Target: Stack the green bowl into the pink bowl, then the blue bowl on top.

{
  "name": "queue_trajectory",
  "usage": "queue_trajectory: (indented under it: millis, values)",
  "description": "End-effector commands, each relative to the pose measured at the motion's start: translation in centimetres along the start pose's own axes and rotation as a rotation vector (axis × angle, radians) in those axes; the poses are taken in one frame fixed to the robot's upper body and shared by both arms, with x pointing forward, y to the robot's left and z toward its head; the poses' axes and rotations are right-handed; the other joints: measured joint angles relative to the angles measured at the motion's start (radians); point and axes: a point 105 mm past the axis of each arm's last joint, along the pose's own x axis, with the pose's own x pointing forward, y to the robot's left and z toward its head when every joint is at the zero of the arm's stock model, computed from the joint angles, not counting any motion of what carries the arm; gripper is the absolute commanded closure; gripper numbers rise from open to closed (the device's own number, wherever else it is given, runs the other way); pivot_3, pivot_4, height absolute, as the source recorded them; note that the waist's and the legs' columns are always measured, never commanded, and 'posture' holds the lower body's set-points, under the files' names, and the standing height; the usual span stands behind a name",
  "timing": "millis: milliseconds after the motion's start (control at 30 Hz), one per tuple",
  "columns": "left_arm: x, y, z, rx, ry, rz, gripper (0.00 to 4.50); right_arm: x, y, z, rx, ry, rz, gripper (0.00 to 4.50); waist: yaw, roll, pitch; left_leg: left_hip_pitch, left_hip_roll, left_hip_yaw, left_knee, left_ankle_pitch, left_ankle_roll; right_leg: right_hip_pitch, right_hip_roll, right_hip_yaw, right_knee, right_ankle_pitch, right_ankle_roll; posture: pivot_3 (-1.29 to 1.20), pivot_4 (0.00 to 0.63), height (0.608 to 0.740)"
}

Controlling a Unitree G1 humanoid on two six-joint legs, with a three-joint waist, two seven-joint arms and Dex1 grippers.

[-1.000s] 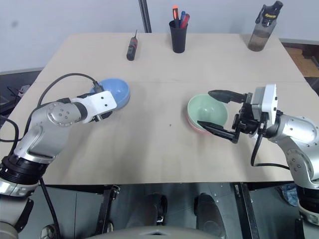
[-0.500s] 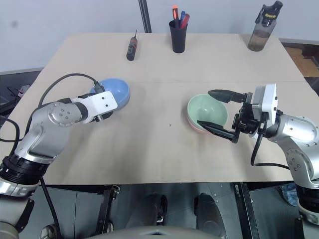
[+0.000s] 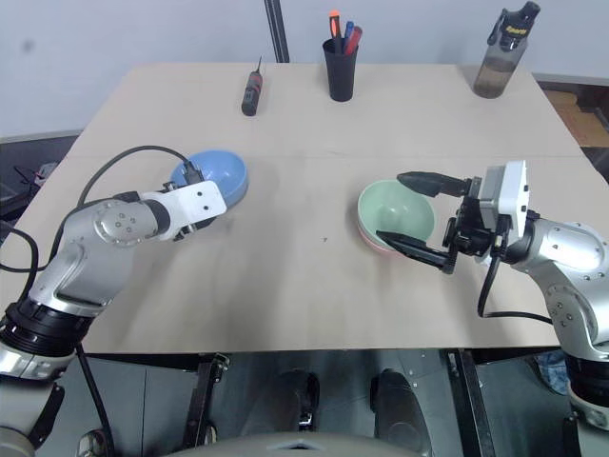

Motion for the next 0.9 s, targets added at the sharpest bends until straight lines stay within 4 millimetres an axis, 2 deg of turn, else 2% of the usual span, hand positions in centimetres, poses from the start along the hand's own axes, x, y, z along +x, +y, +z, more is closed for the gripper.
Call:
queue_trajectory:
  millis: [33,67,200,267,333,433,567,733,800,900]
  values:
    - [-0.3,1.4,0.4,0.047,-0.008,0.043,4.11,0.1,0.3,1.0,-0.048,-0.027,0.004,0.13,0.0,0.0,0.0,0.0,0.0,0.0,0.0,0.0,0.0,0.0,0.0,0.0,0.0,0.0,0.0,0.0,0.15,0.74]
    - [-0.2,1.5,0.4,0.05,-0.01,0.042,4.46,0.1,0.3,1.0,-0.048,-0.027,0.003,0.13,0.0,0.0,0.0,0.0,0.0,0.0,0.0,0.0,0.0,0.0,0.0,0.0,0.0,0.0,0.0,0.0,0.15,0.74]
    - [-0.2,1.8,2.1,0.053,-0.096,0.033,4.46,0.0,0.3,1.0,-0.048,-0.021,-0.003,0.13,0.002,0.0,0.0,0.0,0.0,0.0,0.0,0.0,0.0,0.0,0.0,0.0,0.0,0.0,0.0,0.0,0.15,0.74]
    - [-0.8,1.6,4.6,0.053,-0.223,-0.003,4.46,-0.2,0.3,0.9,-0.048,-0.016,-0.013,0.13,0.003,0.0,0.0,-0.001,0.0,0.0,0.0,0.0,0.0,0.0,0.0,0.0,0.0,0.0,0.0,0.0,0.15,0.74]
    - [-2.2,1.0,8.4,0.075,-0.42,-0.07,4.46,-0.6,0.2,0.8,-0.049,-0.004,-0.037,0.13,0.004,0.0,0.0,-0.001,0.0,-0.001,0.0,0.0,0.0,0.0,-0.001,-0.001,0.0,0.0,0.0,0.0,0.15,0.74]
    - [-3.1,0.8,11.6,0.116,-0.589,-0.139,4.46,-1.2,0.1,0.6,-0.053,0.013,-0.078,0.13,0.007,0.0,0.0,-0.002,0.0,-0.002,0.001,0.002,-0.004,0.0,-0.001,-0.002,-0.001,0.0,0.0,0.0,0.15,0.74]
    - [-3.4,0.3,16.3,0.229,-0.799,-0.263,4.46,-3.3,0.6,0.0,-0.06,0.085,-0.173,0.13,0.025,0.0,0.0,-0.002,-0.001,-0.002,0.001,0.002,-0.004,0.0,0.0,-0.003,0.0,0.0,0.0,0.0,0.15,0.74]
    - [-3.7,-0.4,23.9,0.416,-1.07,-0.403,4.46,-7.4,1.7,0.0,-0.073,0.179,-0.365,0.13,0.025,-0.001,0.0,-0.001,-0.004,0.0,0.001,0.002,-0.004,0.0,0.0,0.0,0.0,0.0,0.0,0.0,0.15,0.74]
    - [-3.8,-1.0,25.4,0.462,-1.132,-0.447,4.46,-7.9,2.2,0.2,-0.08,0.191,-0.404,0.13,0.028,-0.001,0.0,-0.002,-0.004,-0.002,0.002,0.002,-0.003,0.0,0.001,-0.003,0.0,0.0,0.0,0.0,0.15,0.74]
    - [-3.6,-2.0,26.5,0.517,-1.198,-0.5,4.46,-7.8,2.8,0.3,-0.082,0.191,-0.428,0.13,0.015,0.0,0.0,-0.002,-0.004,-0.001,0.002,0.002,-0.003,0.001,0.0,-0.002,-0.001,0.0,0.0,0.0,0.15,0.74]
